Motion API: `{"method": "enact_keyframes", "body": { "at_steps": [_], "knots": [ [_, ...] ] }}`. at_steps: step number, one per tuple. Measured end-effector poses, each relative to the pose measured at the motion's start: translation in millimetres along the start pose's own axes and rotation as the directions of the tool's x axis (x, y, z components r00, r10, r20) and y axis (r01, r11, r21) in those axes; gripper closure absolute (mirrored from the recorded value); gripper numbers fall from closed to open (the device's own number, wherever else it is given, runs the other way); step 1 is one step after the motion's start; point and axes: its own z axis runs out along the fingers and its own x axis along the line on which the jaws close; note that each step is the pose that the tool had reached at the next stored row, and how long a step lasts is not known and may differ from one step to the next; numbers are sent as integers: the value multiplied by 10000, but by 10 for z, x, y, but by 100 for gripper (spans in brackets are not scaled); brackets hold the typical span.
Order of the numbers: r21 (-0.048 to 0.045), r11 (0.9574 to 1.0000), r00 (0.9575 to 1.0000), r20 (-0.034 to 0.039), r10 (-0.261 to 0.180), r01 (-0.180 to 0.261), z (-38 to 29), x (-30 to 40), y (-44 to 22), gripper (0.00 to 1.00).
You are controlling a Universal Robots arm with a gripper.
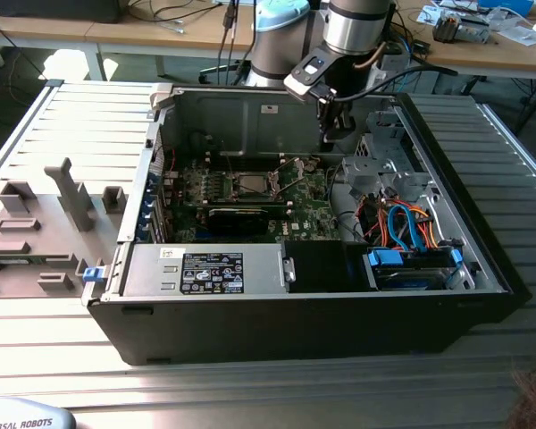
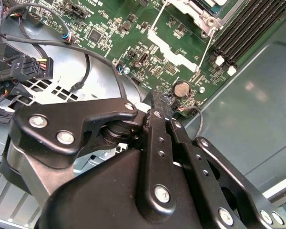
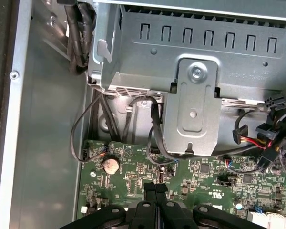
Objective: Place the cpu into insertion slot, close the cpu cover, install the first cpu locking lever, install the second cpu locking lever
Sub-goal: 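Close the cpu cover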
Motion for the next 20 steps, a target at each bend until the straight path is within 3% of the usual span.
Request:
{"method": "enact_keyframes", "body": {
  "at_steps": [20],
  "knots": [
    [2, 10000, 10000, 14, 0, 0, 4, -12, 130, 89]
  ]
}}
